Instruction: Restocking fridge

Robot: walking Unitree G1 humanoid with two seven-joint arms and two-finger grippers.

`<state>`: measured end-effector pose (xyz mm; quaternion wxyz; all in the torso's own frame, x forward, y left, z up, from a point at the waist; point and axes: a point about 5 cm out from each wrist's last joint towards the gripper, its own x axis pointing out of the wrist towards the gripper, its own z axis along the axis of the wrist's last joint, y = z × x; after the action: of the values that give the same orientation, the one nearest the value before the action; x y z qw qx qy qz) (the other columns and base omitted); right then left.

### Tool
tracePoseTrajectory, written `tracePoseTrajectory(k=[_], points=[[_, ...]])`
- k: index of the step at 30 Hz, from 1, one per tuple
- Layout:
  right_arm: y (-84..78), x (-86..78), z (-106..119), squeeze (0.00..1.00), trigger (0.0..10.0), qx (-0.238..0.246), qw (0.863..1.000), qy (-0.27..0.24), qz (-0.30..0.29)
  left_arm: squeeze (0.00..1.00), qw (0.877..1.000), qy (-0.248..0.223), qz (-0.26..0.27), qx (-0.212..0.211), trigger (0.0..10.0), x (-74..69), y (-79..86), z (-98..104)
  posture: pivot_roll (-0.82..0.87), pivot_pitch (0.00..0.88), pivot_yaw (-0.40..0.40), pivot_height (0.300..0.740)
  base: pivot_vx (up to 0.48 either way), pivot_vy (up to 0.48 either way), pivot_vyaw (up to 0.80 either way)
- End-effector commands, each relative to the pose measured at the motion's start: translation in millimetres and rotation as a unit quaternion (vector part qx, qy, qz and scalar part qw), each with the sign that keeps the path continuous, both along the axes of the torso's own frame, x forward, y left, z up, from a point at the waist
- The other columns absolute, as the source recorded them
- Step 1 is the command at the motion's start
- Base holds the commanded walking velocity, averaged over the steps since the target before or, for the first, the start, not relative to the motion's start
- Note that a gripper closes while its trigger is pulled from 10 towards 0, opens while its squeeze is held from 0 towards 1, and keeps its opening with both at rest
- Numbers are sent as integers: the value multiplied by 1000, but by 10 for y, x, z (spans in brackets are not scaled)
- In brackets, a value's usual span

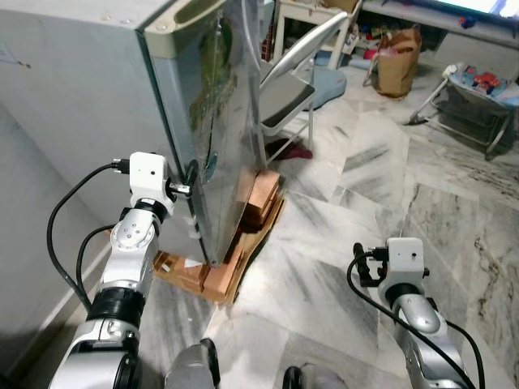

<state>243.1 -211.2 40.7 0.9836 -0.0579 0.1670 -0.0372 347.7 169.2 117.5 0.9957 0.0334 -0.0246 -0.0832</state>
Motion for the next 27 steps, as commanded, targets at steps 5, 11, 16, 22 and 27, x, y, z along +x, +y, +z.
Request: tracePoseTrajectory(k=[5, 11, 16, 22, 27], points=[[-16, -39, -4, 0, 10000, 1, 1000, 9, 3, 0, 1000, 0, -27, -8, 10000, 17, -75, -2, 7, 122, -46, 740, 0, 0, 0], [-7, -37, -14, 0, 10000, 3, 1000, 14, 7, 0, 999, -2, -51, 0, 10000, 12, -157, -9, 7, 126, -46, 740, 0, 0, 0], [-3, -78, -53, 0, 10000, 2, 999, 32, 16, 0, 998, -2, -68, -4, 10000, 20, -241, -1, 3, 128, -44, 740, 0, 0, 0], [14, -116, -88, 0, 10000, 4, 999, 45, 28, 0, 997, -3, -72, -1, 10000, 79, -325, 29, -3, 128, -42, 740, 0, 0, 0], [88, -179, -74, 0, 10000, 11, 997, 46, 66, 0, 997, 0, -72, 23, 10000, 194, -462, 107, -9, 128, -41, 740, 0, 0, 0]])
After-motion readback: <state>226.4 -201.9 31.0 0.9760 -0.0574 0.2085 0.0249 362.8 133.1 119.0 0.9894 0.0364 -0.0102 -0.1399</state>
